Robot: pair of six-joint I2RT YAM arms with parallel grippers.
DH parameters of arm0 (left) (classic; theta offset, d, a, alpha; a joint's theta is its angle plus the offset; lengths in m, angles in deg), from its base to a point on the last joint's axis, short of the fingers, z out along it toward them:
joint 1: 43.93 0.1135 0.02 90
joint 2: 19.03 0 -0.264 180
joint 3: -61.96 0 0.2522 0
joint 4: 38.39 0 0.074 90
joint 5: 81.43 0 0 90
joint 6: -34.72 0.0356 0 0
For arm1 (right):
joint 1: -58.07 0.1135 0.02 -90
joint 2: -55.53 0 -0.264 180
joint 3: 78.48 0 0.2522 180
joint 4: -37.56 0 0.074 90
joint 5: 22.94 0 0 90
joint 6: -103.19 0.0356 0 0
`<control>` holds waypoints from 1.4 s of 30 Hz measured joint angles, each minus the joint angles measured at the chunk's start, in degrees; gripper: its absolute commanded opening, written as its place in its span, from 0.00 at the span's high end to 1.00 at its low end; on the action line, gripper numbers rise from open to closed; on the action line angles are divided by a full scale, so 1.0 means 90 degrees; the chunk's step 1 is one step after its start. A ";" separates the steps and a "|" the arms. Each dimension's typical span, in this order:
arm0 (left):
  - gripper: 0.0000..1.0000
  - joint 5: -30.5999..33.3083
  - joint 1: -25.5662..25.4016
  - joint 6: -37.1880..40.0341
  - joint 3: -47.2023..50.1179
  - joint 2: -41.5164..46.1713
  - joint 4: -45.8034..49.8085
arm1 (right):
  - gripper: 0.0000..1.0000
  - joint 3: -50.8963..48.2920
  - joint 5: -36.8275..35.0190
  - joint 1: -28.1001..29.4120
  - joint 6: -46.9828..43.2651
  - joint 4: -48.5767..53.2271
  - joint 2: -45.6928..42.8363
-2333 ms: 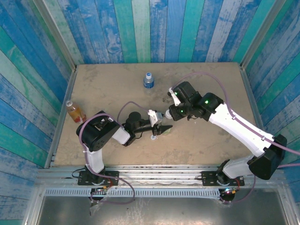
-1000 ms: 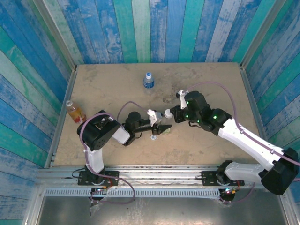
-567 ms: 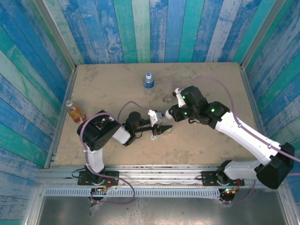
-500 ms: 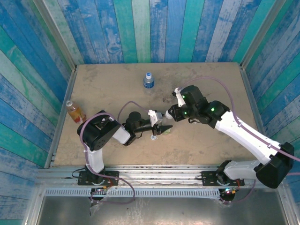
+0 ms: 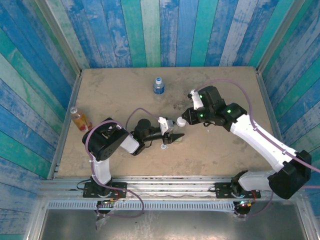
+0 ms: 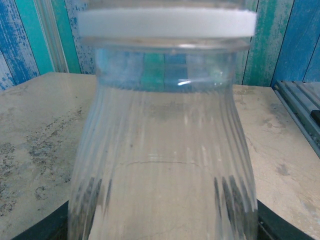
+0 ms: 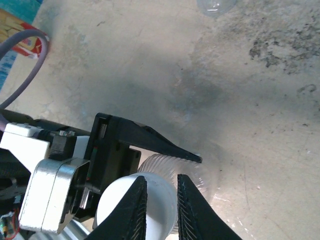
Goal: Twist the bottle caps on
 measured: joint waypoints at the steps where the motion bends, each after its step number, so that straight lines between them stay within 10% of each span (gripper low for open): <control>1: 0.41 0.0000 0.0000 -0.0002 0.0000 0.0000 0.0000 | 0.82 -0.0051 0.0080 -0.0019 0.0005 -0.0044 -0.0029; 14: 0.41 -0.0002 -0.0005 -0.0061 -0.0034 -0.0032 -0.0005 | 0.86 -0.0923 0.0899 -0.0299 0.0262 -0.0177 -0.0923; 27: 0.41 0.0000 -0.0005 -0.0102 -0.0058 -0.0049 0.0000 | 0.33 -0.0017 -0.0243 0.0168 -0.0243 0.0345 -0.0685; 42: 0.41 0.0000 -0.0005 -0.0100 -0.0058 -0.0049 0.0000 | 0.46 0.1348 -0.1821 0.1064 -0.0493 0.1518 0.0712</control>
